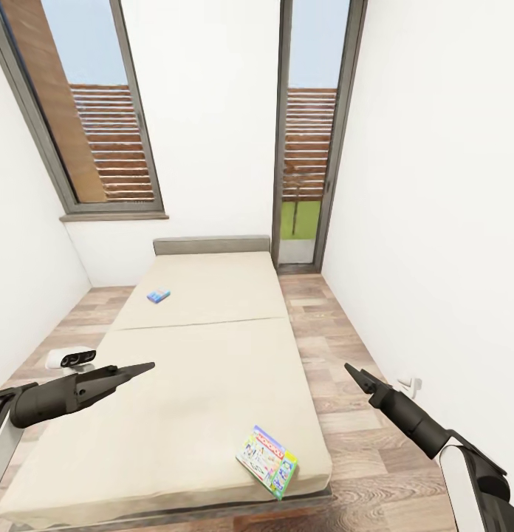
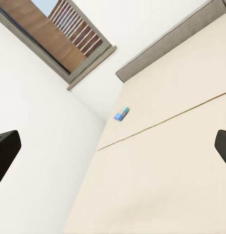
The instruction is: Put all the toys in the child's room - the three board games (two on the bed and one on the table), the two jigsaw puzzles on the table, and the tennis ball on the table - inside the toy box on the table in the child's room.
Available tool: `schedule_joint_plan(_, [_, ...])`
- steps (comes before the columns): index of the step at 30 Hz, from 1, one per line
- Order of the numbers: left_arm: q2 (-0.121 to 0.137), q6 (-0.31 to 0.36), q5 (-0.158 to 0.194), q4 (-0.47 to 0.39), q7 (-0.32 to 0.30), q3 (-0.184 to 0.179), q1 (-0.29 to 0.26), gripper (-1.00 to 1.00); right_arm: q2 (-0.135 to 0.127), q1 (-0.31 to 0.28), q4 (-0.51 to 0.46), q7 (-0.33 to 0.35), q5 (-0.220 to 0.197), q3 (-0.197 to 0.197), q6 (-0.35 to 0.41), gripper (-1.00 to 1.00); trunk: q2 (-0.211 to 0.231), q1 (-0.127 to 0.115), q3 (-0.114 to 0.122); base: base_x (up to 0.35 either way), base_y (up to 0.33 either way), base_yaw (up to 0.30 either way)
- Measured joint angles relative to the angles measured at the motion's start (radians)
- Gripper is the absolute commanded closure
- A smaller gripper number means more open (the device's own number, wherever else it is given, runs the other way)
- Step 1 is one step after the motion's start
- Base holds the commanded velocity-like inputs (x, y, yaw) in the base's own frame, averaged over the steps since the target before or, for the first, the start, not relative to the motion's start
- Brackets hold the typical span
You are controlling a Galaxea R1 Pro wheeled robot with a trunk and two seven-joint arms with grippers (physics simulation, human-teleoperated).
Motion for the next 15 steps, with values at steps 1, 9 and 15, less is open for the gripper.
schedule_joint_plan(1, [0.000, 0.000, 0.000, 0.000, 0.000, 0.000, 0.000, -1.00, 0.000, 0.000, 0.000, 0.000, 0.000, 0.000, 0.000, -1.00, 0.000, 0.000, 0.000, 0.000, -0.033, 0.000])
schedule_joint_plan(9, [0.000, 0.000, 0.001, 0.001, -0.001, 0.000, 0.000, -1.00, -0.002, 0.000, 0.000, -0.002, 0.000, 0.018, 0.001, -1.00, 0.000, 0.000, 0.001, 0.000, -0.113, 0.000])
schedule_joint_plan(15, [0.000, 0.000, 0.001, 0.001, -0.001, 0.000, 0.000, -1.00, -0.002, 0.000, 0.000, -0.016, 0.001, 0.043, 0.000, -1.00, 0.000, 0.000, 0.001, 0.000, -0.032, 0.000])
